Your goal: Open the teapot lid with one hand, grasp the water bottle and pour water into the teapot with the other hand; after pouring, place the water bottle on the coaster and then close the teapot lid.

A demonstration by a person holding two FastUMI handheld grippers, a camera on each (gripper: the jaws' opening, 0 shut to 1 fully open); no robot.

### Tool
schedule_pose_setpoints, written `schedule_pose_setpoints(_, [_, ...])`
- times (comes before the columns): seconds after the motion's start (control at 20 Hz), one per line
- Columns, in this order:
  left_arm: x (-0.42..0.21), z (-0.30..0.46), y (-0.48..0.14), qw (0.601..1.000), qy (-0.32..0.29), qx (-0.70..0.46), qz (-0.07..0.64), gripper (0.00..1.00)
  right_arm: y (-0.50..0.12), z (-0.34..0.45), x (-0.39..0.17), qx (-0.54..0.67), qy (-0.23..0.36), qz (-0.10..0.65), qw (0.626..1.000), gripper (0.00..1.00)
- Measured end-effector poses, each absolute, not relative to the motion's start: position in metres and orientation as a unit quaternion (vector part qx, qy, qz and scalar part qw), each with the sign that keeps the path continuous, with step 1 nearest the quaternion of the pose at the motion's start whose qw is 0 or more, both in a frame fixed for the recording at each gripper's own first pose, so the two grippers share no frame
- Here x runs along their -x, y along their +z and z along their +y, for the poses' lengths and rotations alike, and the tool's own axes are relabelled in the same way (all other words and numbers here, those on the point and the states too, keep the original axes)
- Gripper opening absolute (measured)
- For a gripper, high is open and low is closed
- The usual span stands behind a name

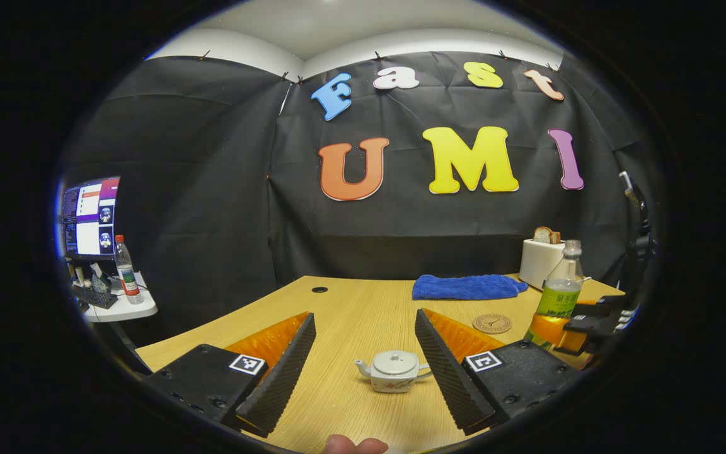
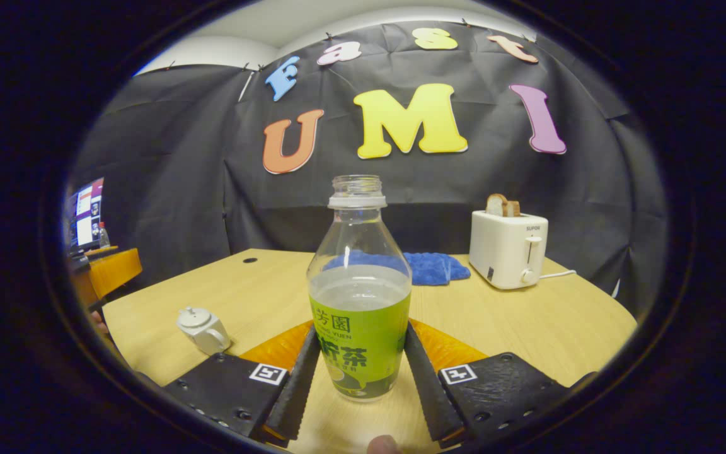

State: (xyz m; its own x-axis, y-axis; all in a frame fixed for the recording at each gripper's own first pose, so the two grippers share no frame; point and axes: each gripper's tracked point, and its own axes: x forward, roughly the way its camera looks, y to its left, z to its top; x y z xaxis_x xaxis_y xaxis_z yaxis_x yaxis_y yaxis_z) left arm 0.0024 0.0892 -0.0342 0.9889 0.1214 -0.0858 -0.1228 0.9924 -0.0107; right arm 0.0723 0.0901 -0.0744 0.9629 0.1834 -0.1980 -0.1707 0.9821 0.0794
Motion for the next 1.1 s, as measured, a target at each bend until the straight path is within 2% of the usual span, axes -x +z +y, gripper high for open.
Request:
schedule_pose_setpoints(0.2, [-0.013,0.081,-0.063,0.996,0.033,0.010,0.084,1.00,-0.051,0.060,-0.047,-0.030,0.090,0.076,0.993,0.73])
schedule_pose_setpoints(0.35, [-0.033,0.064,-0.080,0.995,0.008,0.010,0.100,0.96,-0.053,0.043,-0.040,-0.026,0.081,0.074,0.994,0.73])
schedule_pose_setpoints(0.5, [-0.048,0.055,-0.101,0.992,-0.001,0.011,0.129,0.86,-0.057,0.029,-0.039,-0.032,0.074,0.078,0.994,0.73])
schedule_pose_setpoints(0.75, [-0.059,0.051,-0.112,0.989,-0.003,0.006,0.147,0.58,-0.065,0.026,-0.044,-0.037,0.076,0.087,0.993,0.73])
schedule_pose_setpoints(1.05, [-0.066,0.050,-0.110,0.991,0.020,-0.033,0.130,0.09,-0.075,0.014,-0.050,-0.044,0.069,0.097,0.992,0.73])
schedule_pose_setpoints(1.1, [-0.067,0.050,-0.110,0.991,0.019,-0.033,0.127,0.07,-0.077,0.012,-0.051,-0.044,0.068,0.101,0.992,0.73])
